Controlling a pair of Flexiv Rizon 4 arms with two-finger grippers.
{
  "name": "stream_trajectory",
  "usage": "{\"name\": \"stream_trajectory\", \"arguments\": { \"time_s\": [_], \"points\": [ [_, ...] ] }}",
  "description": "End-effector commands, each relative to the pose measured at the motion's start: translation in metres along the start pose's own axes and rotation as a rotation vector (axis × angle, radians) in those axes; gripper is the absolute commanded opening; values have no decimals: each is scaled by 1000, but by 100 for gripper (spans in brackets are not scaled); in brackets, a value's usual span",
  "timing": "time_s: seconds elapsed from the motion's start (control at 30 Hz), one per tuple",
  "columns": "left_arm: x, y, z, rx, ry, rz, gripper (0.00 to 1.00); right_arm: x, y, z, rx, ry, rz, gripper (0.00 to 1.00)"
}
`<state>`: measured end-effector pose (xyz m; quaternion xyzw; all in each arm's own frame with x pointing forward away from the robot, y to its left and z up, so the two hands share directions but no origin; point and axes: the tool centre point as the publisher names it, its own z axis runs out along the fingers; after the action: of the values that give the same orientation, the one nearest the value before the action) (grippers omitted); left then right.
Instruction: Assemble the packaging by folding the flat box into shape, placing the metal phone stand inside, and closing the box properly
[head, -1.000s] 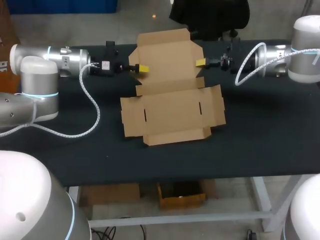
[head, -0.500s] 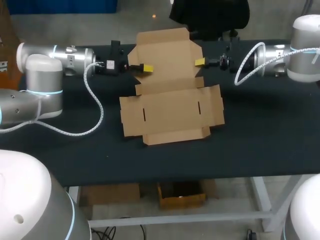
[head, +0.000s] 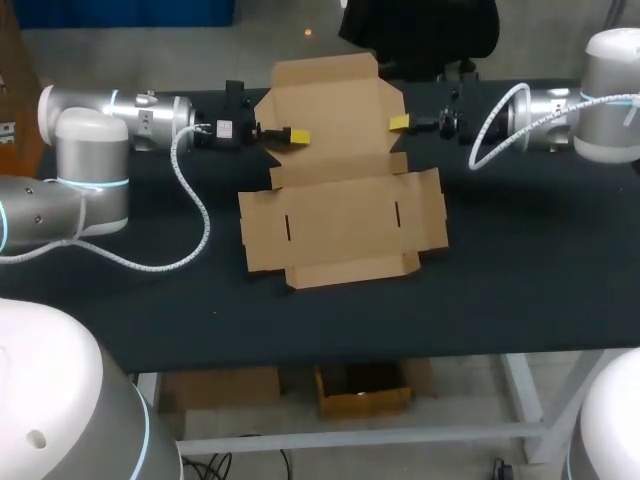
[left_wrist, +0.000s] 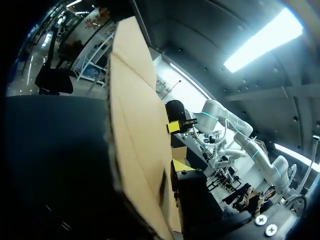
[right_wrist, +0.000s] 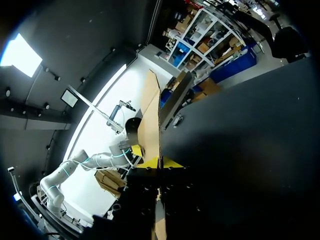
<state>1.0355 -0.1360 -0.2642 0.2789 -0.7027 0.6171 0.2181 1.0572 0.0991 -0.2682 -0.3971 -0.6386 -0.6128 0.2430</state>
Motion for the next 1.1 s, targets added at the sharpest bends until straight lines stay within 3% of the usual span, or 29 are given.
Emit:
{"name": "stream_trajectory", "arguments": {
  "time_s": [0.03, 0.13, 0.4, 0.43, 0.47, 0.63, 0.9, 1.1],
  "points": [
    [-2, -2, 2, -4, 7, 2, 10, 0, 0, -2, -2, 11, -4, 0],
    [-2, -2, 3, -4, 8, 5, 0, 0, 0, -2, -4, 11, -7, 0],
    [-1, -3, 5, -3, 16, 13, 0, 3, 0, -4, -2, 16, -11, 0],
    [-1, -3, 5, -3, 16, 13, 0, 4, 0, -5, -1, 16, -12, 24],
    [-1, -3, 5, -4, 16, 13, 0, 4, 0, -6, 0, 16, -12, 34],
    [-4, -7, 2, -2, 6, 17, 0, 14, -2, -20, 1, -29, -19, 55],
    [-4, -19, -7, 7, -9, 62, 0, 30, -13, -53, 19, -156, -23, 50],
    [-6, -28, -7, 11, 24, 115, 0, 48, -29, -80, 25, -253, -30, 42]
  ]
}}
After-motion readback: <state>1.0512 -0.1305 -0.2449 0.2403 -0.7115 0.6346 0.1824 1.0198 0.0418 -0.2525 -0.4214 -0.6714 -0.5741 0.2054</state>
